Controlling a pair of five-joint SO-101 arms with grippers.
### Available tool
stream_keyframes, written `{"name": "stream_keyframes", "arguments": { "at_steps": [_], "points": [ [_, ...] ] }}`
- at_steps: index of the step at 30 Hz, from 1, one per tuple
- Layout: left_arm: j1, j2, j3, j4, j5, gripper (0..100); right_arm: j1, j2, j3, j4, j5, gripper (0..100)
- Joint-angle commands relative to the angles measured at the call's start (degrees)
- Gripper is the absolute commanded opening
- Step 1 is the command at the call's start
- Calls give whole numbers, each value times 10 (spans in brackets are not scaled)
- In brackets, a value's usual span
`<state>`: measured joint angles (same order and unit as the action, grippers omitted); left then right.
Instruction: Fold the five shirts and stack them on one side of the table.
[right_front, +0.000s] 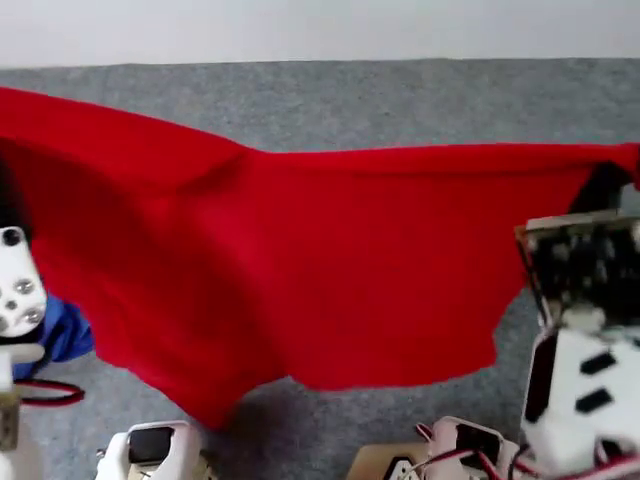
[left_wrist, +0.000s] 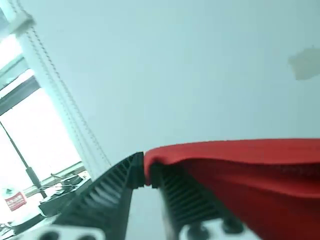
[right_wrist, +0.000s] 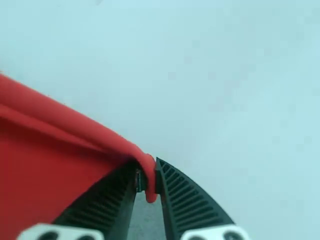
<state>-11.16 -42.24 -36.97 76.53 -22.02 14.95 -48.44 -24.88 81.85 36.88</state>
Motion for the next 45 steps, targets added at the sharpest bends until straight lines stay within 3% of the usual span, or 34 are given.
{"name": "stream_keyframes", "arguments": {
  "at_steps": [1,8,23,33,38,45],
  "points": [
    [-10,-3,-33,-18,-25,4,22,-15,-27,-10,5,10],
    [-11,-3,-85,8,-43,4,69,-53,-27,-9,5,10],
    [-11,3,-118,59,-47,4,71,-74,-20,57,6,10],
    [-11,3,161,36,-45,4,70,-65,194,-1,4,10],
    [-7,3,348,-68,-44,4,66,-65,360,-110,4,10],
    [28,4,583,-274,-44,4,4,-65,571,-291,4,10]
  ]
}}
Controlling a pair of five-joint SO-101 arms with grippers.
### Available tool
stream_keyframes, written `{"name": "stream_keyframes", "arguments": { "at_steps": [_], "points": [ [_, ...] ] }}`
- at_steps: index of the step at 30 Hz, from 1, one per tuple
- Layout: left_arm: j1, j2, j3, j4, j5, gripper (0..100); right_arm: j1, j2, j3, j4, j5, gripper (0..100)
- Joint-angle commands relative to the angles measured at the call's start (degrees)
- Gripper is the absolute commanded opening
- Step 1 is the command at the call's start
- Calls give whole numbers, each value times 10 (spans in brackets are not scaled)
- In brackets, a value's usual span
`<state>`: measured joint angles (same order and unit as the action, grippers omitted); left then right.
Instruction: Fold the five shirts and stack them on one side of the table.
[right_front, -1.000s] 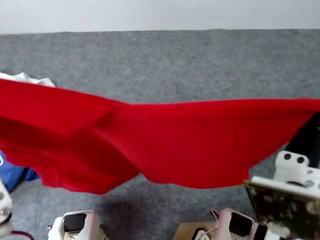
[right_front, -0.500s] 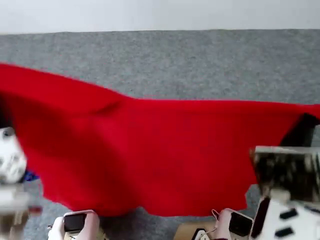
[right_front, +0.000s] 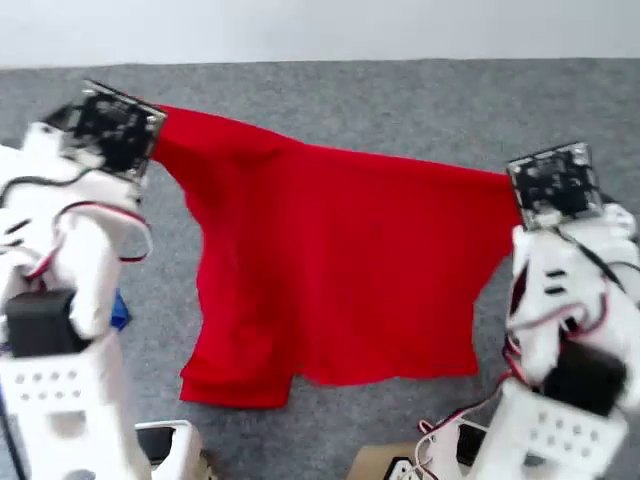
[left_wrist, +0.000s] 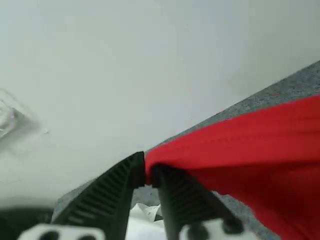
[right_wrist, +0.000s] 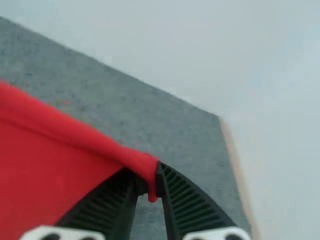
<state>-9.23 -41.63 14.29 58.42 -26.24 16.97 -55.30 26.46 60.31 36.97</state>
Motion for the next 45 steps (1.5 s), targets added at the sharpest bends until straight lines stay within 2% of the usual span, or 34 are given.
{"name": "stream_keyframes", "arguments": {
  "at_steps": [1,7,12,18,34,45],
  "points": [
    [14,-3,95,-122,-2,4,-22,3,77,-97,4,10],
    [30,22,181,-251,-2,4,-47,22,149,-191,4,10],
    [25,127,143,-276,-1,4,-49,95,148,-256,4,10],
    [33,265,31,-279,25,3,-71,188,98,-295,3,10],
    [58,578,-350,-274,25,3,-73,489,-212,-291,1,10],
    [60,751,-605,-197,25,3,-74,624,-353,-291,1,10]
  ]
}}
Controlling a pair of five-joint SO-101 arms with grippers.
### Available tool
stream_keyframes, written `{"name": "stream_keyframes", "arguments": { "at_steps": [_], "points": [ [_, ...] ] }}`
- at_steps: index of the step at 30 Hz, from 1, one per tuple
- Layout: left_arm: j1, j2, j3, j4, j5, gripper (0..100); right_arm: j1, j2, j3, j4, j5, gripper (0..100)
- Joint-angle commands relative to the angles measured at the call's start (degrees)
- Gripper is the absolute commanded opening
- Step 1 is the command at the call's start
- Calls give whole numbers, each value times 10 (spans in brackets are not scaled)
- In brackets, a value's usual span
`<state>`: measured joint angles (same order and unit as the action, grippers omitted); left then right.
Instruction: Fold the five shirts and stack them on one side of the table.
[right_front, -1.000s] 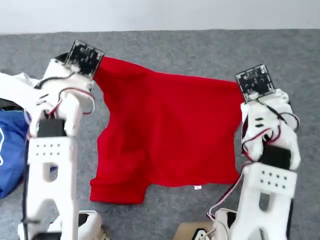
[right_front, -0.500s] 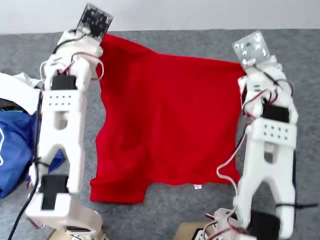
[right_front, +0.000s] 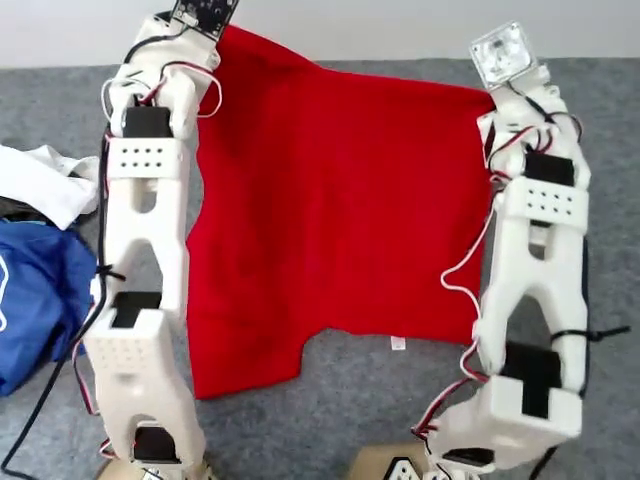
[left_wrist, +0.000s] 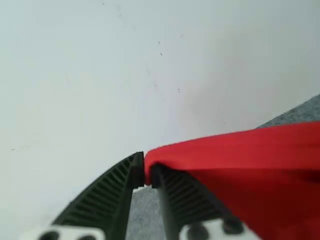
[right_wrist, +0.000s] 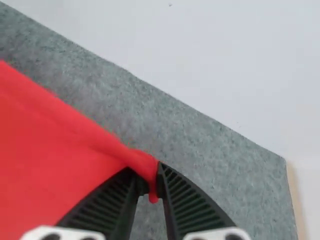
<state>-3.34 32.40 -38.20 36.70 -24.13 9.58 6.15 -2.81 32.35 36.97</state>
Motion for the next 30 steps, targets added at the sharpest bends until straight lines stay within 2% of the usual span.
{"name": "stream_keyframes", "arguments": {
  "at_steps": [1,11,18,24,30],
  "points": [
    [1,25,-102,26,4,3,0,21,-73,-11,1,9],
    [5,145,-273,76,3,3,-1,131,-206,-11,4,9],
    [6,172,-314,88,3,3,-13,183,-287,-5,18,9],
    [14,172,-330,197,3,3,-18,182,-300,92,18,9],
    [25,172,-397,399,3,3,-19,156,-300,224,18,9]
  ]
}}
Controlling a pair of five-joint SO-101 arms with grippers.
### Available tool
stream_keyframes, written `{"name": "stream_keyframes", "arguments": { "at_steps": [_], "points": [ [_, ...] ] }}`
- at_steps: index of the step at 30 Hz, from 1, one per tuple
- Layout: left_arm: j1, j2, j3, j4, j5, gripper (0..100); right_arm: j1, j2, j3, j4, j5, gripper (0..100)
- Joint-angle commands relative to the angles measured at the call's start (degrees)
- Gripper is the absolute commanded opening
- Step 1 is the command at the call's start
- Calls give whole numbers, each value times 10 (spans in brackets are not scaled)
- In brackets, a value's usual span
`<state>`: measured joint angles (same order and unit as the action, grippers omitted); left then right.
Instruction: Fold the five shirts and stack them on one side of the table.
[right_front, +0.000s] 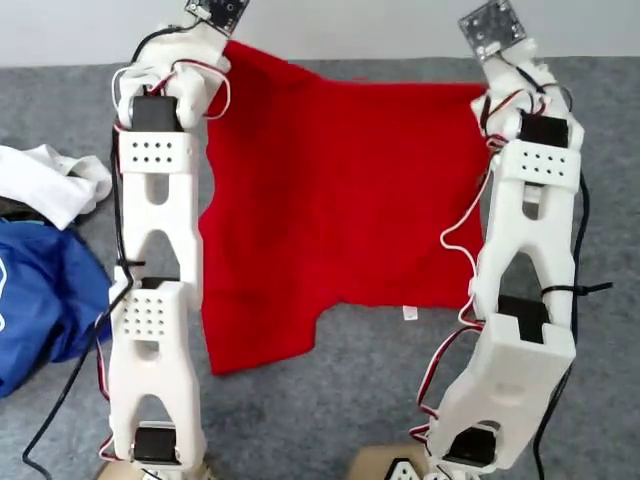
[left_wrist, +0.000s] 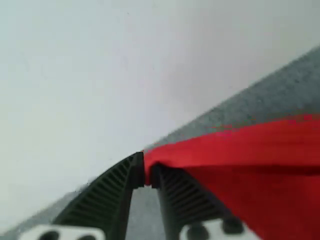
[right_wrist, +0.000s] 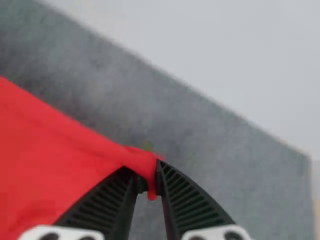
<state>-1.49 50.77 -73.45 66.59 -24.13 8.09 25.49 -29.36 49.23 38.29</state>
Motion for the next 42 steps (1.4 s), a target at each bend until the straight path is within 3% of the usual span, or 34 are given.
{"name": "stream_keyframes", "arguments": {
  "at_steps": [1,8,16,31,42],
  "points": [
    [10,-11,-56,139,3,3,-4,-40,-34,80,4,9],
    [13,-10,-85,337,-25,3,-5,-67,-34,224,6,9],
    [-10,-45,-28,341,-57,3,-5,-87,-34,379,7,10],
    [33,-362,558,340,-56,2,-2,-89,-25,533,4,10],
    [2,-485,750,340,-58,2,46,-90,-6,537,17,10]
  ]
}}
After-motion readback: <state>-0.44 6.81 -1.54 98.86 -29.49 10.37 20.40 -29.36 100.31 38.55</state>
